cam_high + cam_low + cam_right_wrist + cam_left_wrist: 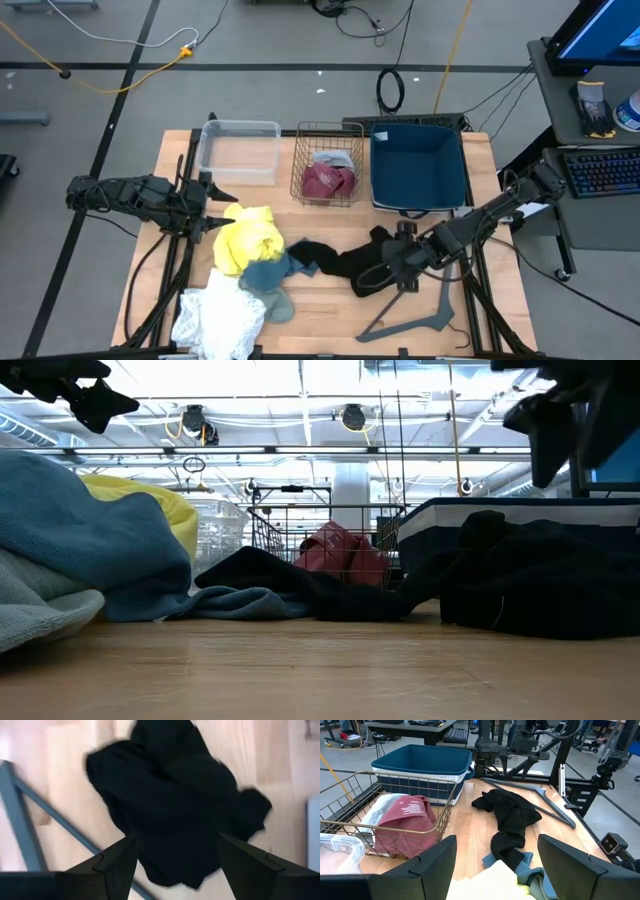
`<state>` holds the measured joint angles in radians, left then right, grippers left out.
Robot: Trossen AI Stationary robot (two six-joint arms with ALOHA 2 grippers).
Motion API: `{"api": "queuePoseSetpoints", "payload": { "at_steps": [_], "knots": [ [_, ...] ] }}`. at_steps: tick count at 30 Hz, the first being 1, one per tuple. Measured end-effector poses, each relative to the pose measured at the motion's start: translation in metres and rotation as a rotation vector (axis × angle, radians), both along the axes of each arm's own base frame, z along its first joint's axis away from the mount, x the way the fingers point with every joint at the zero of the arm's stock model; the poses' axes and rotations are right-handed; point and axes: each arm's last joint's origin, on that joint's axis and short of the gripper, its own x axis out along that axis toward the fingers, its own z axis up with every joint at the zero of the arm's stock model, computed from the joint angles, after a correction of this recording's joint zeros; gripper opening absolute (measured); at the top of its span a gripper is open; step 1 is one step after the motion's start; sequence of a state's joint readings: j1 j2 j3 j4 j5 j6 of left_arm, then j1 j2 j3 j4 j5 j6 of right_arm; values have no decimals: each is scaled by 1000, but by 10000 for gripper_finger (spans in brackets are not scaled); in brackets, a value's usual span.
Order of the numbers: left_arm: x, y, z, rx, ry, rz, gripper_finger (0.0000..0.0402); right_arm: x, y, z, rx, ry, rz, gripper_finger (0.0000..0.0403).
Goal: Pick & Place Cloths
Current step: Put the black shorts into the wire basket
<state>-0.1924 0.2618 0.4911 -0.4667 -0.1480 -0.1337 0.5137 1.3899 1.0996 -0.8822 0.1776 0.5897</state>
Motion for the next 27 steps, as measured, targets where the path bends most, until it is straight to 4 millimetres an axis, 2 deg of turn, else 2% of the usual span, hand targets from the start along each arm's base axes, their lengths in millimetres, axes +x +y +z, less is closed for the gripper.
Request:
{"api": "queuePoseSetpoints", "payload": {
  "at_steps": [6,20,27],
  "knots": [
    [0,0,0,0,0,1,282,-3,-2,-13,25,18,-99,256],
    [0,0,0,4,0,-1,282,-23,-12,-85,108,48,-203,256],
    [0,0,0,3,0,0,282,-29,-16,-97,112,48,-219,255]
  ]
}}
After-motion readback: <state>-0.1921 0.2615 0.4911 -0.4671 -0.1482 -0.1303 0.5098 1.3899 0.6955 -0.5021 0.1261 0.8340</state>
